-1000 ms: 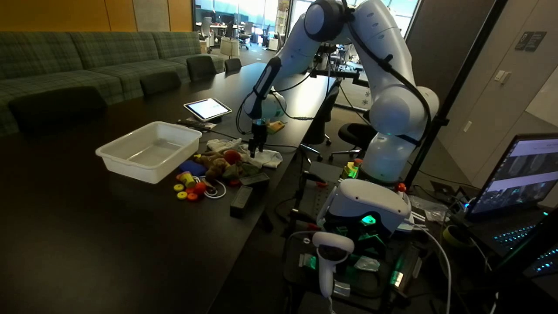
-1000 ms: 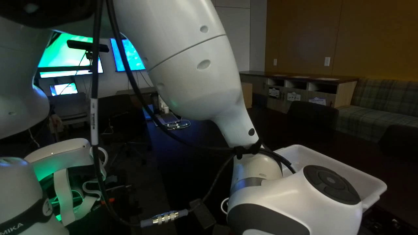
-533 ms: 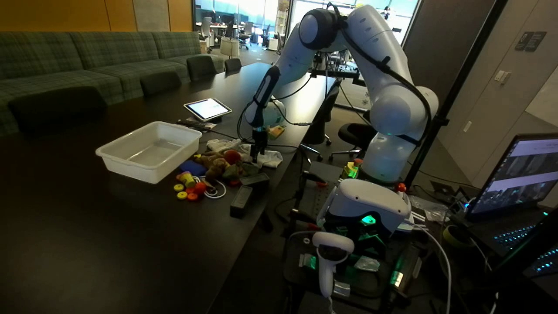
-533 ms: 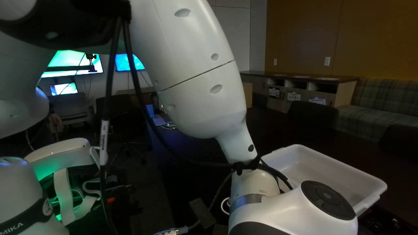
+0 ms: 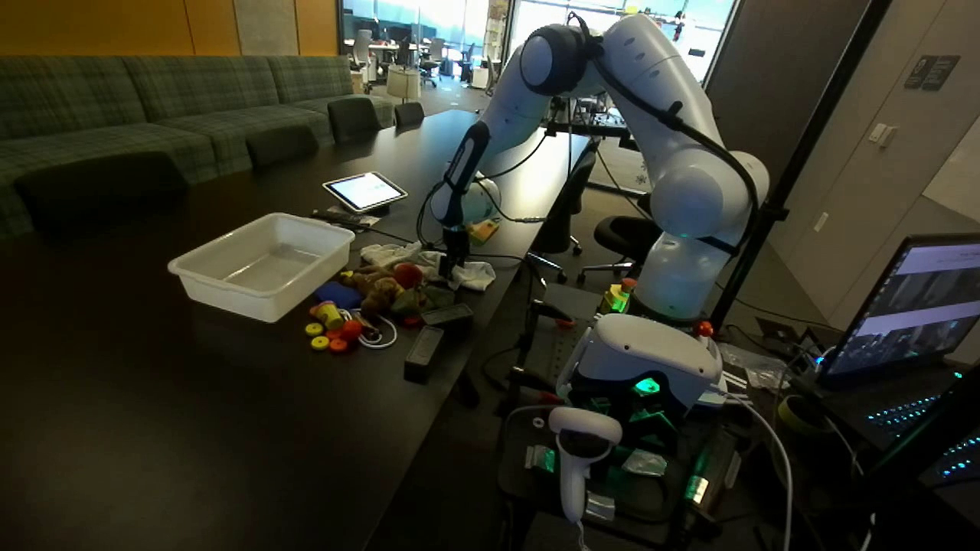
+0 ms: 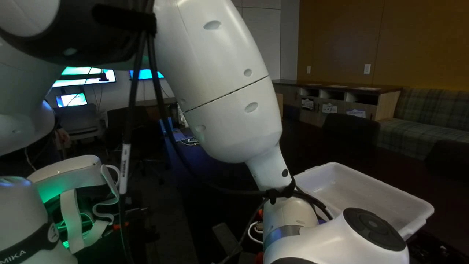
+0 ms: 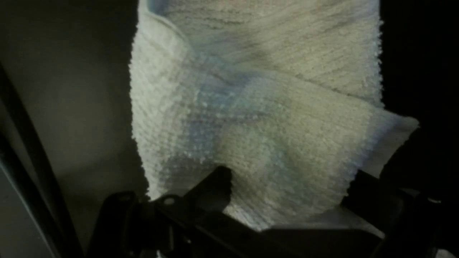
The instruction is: Use the white towel to push the objects to the left, then put the towel in the bowl
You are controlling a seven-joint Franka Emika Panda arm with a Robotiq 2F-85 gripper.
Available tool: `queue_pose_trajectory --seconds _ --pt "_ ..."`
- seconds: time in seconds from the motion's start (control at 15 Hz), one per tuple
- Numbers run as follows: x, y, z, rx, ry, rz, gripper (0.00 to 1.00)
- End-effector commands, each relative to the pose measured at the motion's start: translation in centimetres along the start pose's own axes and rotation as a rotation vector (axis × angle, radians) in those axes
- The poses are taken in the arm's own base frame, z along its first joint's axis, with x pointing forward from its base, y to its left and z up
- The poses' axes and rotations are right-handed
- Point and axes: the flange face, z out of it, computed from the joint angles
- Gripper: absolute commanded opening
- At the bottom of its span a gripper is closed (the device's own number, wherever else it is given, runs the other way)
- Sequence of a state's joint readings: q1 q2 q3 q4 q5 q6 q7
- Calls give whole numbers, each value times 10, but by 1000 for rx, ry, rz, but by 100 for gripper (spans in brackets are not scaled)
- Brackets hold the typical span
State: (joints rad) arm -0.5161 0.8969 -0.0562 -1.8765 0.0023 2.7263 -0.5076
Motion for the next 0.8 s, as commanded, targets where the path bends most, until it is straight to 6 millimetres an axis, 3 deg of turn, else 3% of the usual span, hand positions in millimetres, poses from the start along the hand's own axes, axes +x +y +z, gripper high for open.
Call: queue_pose_trajectory --seconds 0.0,0.27,0.4,0.53,0.73 --pt "-2 4 9 -19 -23 -14 54" --pt "-13 12 -10 -15 -23 -34 27" --pt "-23 23 -34 -22 1 -40 14" --pt "-35 35 -59 -39 31 -40 10" --pt "-58 52 -101 -38 63 -55 14"
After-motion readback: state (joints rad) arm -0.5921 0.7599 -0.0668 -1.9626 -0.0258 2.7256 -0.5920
